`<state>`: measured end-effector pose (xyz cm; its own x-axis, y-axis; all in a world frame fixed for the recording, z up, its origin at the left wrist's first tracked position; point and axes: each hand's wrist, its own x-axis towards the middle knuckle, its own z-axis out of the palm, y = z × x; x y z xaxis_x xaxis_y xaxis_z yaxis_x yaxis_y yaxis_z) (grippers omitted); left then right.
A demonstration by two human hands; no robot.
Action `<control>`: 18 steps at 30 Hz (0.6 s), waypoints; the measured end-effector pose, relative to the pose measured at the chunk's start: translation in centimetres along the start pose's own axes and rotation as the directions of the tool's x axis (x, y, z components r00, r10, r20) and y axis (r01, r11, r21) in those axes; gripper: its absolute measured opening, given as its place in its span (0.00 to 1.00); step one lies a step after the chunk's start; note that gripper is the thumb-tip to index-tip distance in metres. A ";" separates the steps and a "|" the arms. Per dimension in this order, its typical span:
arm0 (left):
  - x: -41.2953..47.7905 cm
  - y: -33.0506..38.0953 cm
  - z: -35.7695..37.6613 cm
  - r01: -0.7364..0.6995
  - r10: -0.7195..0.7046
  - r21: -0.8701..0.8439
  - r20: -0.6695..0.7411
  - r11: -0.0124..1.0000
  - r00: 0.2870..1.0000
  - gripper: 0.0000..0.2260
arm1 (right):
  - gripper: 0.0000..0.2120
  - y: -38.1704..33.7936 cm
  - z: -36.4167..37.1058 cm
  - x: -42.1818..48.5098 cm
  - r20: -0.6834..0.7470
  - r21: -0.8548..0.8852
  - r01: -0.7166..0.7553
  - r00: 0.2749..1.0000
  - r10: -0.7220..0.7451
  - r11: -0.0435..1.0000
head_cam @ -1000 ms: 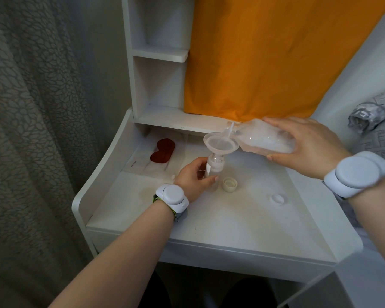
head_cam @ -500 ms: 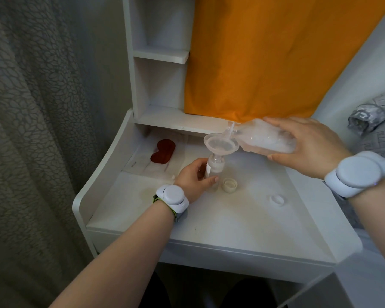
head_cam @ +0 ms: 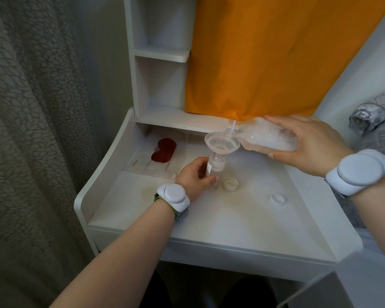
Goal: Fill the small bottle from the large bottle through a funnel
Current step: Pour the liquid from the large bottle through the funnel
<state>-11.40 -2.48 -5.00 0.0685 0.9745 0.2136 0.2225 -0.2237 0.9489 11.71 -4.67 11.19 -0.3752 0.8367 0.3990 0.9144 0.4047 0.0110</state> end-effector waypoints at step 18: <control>-0.1 0.3 0.0 -0.005 0.005 -0.024 0.000 1.000 1.000 0.17 | 0.35 -0.3 -0.1 0.0 0.008 0.003 -0.004 1.000 0.004 1.000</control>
<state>-11.39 -2.68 -4.76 0.0698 0.9733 0.2187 0.1988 -0.2284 0.9530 11.47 -4.83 11.28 -0.3725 0.8413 0.3917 0.9155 0.4022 0.0067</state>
